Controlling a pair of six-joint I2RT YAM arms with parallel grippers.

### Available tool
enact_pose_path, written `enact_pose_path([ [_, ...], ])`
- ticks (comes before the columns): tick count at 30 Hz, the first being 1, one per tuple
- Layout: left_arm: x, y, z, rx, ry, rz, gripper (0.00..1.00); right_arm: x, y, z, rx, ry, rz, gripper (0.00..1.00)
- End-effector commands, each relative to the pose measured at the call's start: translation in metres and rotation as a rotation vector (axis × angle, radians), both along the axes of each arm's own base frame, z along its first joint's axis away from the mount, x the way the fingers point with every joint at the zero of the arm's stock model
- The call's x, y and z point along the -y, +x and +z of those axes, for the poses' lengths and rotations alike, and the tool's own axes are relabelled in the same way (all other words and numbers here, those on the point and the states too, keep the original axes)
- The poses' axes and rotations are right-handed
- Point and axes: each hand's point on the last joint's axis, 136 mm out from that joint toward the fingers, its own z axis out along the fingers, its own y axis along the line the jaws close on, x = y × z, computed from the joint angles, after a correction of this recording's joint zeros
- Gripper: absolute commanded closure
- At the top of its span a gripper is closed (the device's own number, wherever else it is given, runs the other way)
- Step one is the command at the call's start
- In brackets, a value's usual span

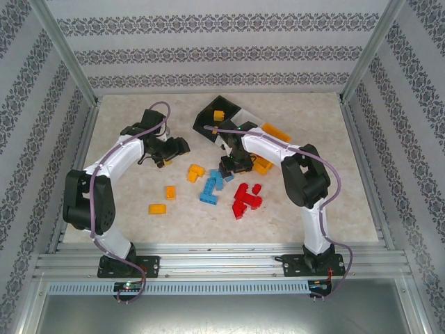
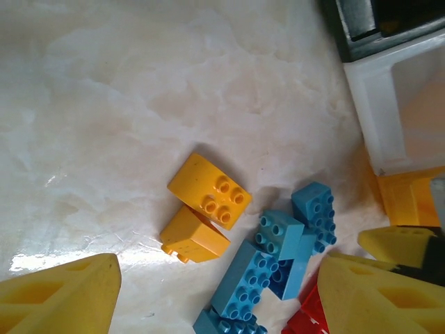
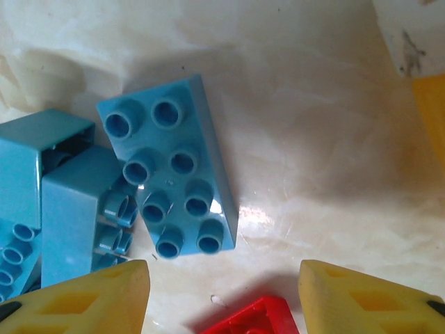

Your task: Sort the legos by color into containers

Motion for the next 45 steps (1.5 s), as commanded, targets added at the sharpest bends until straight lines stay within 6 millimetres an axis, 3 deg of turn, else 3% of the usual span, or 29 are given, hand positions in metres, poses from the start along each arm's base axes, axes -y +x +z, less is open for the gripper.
enact_pose_path([
  [1,-0.007,0.006,0.017,0.057,0.005,0.008,0.24,-0.007,-0.002,-0.007,-0.019,-0.011,0.040,0.40],
  [13,-0.017,-0.007,0.016,0.036,0.009,0.017,0.23,-0.011,0.006,-0.032,-0.042,-0.048,0.034,0.38],
  [20,-0.025,-0.013,0.017,0.030,0.015,0.022,0.23,-0.013,0.015,-0.037,-0.038,-0.061,0.020,0.46],
  [25,-0.025,-0.011,0.018,0.040,0.009,0.017,0.23,-0.014,0.013,-0.009,0.000,-0.021,0.002,0.55],
  [31,-0.017,-0.010,0.013,0.038,0.012,-0.025,0.22,-0.014,0.019,0.059,0.070,0.130,-0.102,0.57],
  [34,-0.009,-0.012,0.011,0.034,0.031,-0.065,0.22,-0.003,0.031,0.085,0.081,0.216,-0.215,0.57],
  [38,0.003,-0.017,0.007,0.026,0.051,-0.112,0.23,0.022,0.053,0.097,0.067,0.281,-0.403,0.57],
  [40,0.007,-0.019,0.007,0.024,0.049,-0.120,0.22,0.026,0.063,0.098,0.055,0.322,-0.447,0.57],
  [42,0.008,-0.021,0.006,0.022,0.046,-0.120,0.22,0.017,0.064,0.098,0.033,0.346,-0.396,0.53],
  [45,0.006,-0.024,0.005,0.018,0.054,-0.121,0.22,-0.001,0.045,0.085,0.007,0.261,-0.214,0.46],
])
